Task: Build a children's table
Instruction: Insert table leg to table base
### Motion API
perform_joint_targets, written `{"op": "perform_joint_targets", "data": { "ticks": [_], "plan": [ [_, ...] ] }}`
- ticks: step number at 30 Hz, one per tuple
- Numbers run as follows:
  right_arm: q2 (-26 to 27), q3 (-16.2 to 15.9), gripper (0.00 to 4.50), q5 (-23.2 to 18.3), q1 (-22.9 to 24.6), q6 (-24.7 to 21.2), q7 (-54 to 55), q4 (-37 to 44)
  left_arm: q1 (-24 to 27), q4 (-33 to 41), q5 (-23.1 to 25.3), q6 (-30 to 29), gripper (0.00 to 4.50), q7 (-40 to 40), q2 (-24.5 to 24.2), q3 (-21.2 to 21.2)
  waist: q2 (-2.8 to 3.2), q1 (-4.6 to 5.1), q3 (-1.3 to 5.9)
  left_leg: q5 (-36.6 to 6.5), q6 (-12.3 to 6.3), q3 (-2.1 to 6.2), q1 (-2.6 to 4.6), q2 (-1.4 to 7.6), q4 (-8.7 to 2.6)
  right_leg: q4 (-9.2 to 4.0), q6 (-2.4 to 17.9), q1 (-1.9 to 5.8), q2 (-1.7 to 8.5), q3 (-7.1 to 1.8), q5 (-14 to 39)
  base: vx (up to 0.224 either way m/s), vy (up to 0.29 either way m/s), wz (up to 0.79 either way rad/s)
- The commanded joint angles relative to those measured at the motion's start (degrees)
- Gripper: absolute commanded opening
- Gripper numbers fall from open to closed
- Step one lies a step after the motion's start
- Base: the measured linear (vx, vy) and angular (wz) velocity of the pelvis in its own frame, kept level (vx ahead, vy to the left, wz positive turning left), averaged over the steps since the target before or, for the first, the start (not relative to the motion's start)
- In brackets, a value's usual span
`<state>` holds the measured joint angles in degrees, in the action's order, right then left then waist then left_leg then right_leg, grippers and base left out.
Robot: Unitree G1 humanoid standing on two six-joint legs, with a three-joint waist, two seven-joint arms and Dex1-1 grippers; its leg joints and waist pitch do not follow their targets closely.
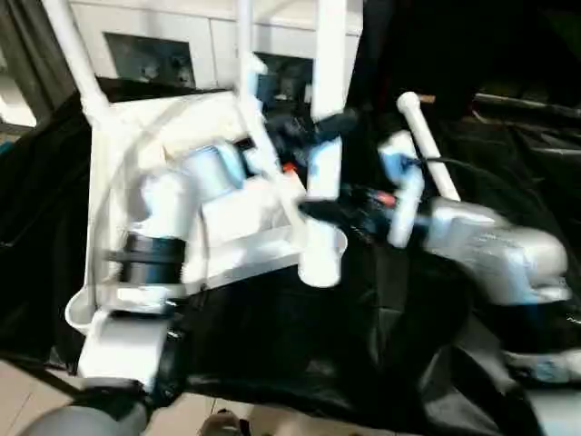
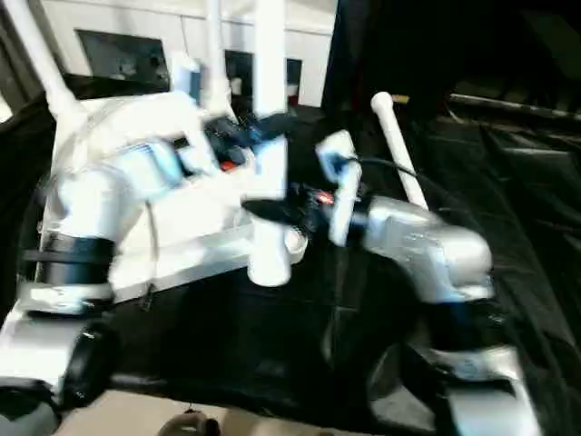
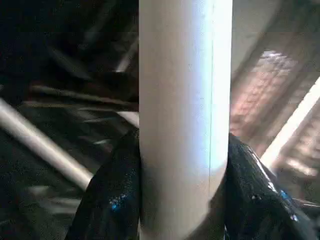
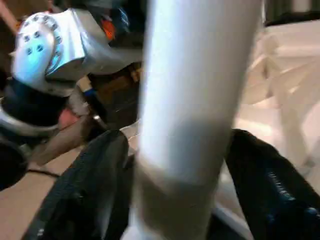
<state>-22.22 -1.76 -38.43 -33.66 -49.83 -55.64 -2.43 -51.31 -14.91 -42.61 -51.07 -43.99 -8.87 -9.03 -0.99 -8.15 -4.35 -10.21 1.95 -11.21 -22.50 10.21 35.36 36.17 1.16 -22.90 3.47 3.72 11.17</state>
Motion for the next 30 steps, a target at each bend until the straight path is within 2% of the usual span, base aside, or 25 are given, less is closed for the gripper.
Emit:
{"op": "perform_joint_targets", "data": {
  "ticks": [1, 4, 11, 16, 18, 21, 24, 25, 26, 27, 28, 30],
  "plan": [
    [-1.4, -0.3, 3.4, -1.0, 0.4, -1.0, -1.9, 1.1, -1.0, 2.6, -3.0, -1.3, 1.8, -2.4, -0.5, -0.9, 0.42, -0.01, 4.73, -8.6, 1.17, 1.81, 1.61, 3.34, -4.1, -4.32, 12.6, 3.08, 5.59, -3.08, 8.5, 0.0, 0.0, 0.0],
    [-1.8, -0.7, 3.14, -0.8, 0.6, -1.1, -2.3, 0.9, -0.8, 3.6, -4.0, -1.9, 1.79, -3.8, -0.7, -0.8, 0.4, 0.08, 4.7, -9.2, 1.21, 1.87, 1.65, 3.3, -4.16, -4.47, 11.9, 3.05, 5.58, -3.07, 9.9, 0.0, 0.0, 0.0],
    [-1.6, -1.4, 2.61, -1.5, 0.9, -2.0, -3.1, 1.0, -0.7, 3.5, -5.6, -2.6, 1.79, -3.9, -0.2, -1.2, 0.37, 0.04, 4.94, -7.2, 0.97, 1.85, 1.53, 3.26, -4.02, -4.13, 12.1, 3.12, 5.42, -3.07, 6.8, 0.0, 0.0, 0.0],
    [-1.3, -2.3, 2.17, -0.3, 0.8, -0.8, -2.6, 0.2, -0.6, 3.7, -6.1, -2.9, 1.79, -3.7, -0.4, -1.5, 0.42, 0.05, 4.86, -7.9, 1.24, 1.89, 1.61, 3.28, -4.1, -4.25, 11.9, 3.08, 5.43, -3.06, 8.0, 0.0, 0.0, 0.0],
    [-0.7, -1.9, 1.99, 0.3, 0.8, 0.4, -1.2, 0.0, -0.6, 3.6, -6.0, -2.9, 1.79, -3.6, -0.4, -1.6, 0.6, 0.06, 4.89, -8.0, 1.39, 1.9, 1.61, 3.26, -4.08, -4.27, 11.7, 3.05, 5.42, -3.06, 8.1, 0.0, 0.0, 0.0],
    [0.1, -1.2, 1.9, 0.7, 0.5, 1.2, 0.1, -0.2, -0.7, 3.2, -5.8, -2.5, 1.79, -3.2, -0.4, -1.7, 0.57, 0.13, 4.87, -8.2, 1.64, 1.92, 1.62, 3.27, -4.13, -4.32, 11.8, 3.04, 5.49, -3.05, 8.3, 0.0, 0.0, 0.0],
    [0.8, -0.7, 1.89, 1.3, 0.3, 2.1, 1.8, -0.2, -0.7, 2.6, -4.4, -1.3, 1.79, -1.9, -0.2, -1.5, 0.65, 0.16, 4.96, -8.1, 1.77, 1.93, 1.67, 3.3, -4.13, -4.16, 11.8, 3.03, 5.38, -3.04, 7.1, 0.0, 0.0, 0.0],
    [1.1, -0.7, 1.88, 1.8, 0.2, 2.6, 2.7, -0.3, -0.9, 2.1, -3.0, -0.7, 2.49, -0.3, 0.0, -1.1, 0.71, 0.13, 5.02, -7.9, 1.72, 1.92, 1.72, 3.35, -4.1, -4.08, 12.0, 3.02, 5.34, -3.05, 6.3, 0.0, 0.0, 0.0],
    [1.6, -0.6, 1.88, 2.5, 0.0, 3.1, 4.4, -0.5, -0.9, 1.6, 0.1, 0.6, 2.49, 1.6, -0.1, 0.7, 0.74, 0.11, 5.0, -7.8, 1.7, 1.92, 1.74, 3.35, -4.09, -4.09, 12.0, 2.97, 5.36, -3.06, 6.1, 0.0, 0.0, 0.0],
    [1.7, -0.5, 1.88, 2.6, 0.0, 3.1, 4.6, -0.5, -0.8, 1.6, 0.5, 0.8, 2.49, 1.8, -0.1, 0.9, 0.7, 0.16, 4.94, -7.6, 2.09, 1.98, 1.7, 3.45, -4.19, -4.06, 11.7, 2.84, 5.34, -3.07, 6.1, 0.0, 0.0, 0.0],
    [2.2, -0.4, 1.88, 3.3, -0.2, 3.4, 6.4, -0.8, -0.2, 2.2, 2.9, 1.9, 2.59, 2.7, -0.1, 3.0, 0.69, 0.2, 4.91, -8.1, 2.4, 1.94, 1.79, 3.36, -4.24, -4.24, 11.4, 2.87, 5.34, -3.1, 6.9, 0.0, 0.0, 0.0],
    [2.9, -0.5, 1.88, 4.6, -0.4, 4.3, 8.4, -1.2, 1.0, 4.7, 4.2, 2.2, 2.59, 4.3, 0.8, 4.7, 0.74, 0.2, 4.93, -8.4, 2.52, 1.97, 1.73, 3.31, -4.29, -4.27, 11.0, 3.06, 5.42, -3.11, 7.6, 0.0, 0.0, 0.0]
  ]
}}
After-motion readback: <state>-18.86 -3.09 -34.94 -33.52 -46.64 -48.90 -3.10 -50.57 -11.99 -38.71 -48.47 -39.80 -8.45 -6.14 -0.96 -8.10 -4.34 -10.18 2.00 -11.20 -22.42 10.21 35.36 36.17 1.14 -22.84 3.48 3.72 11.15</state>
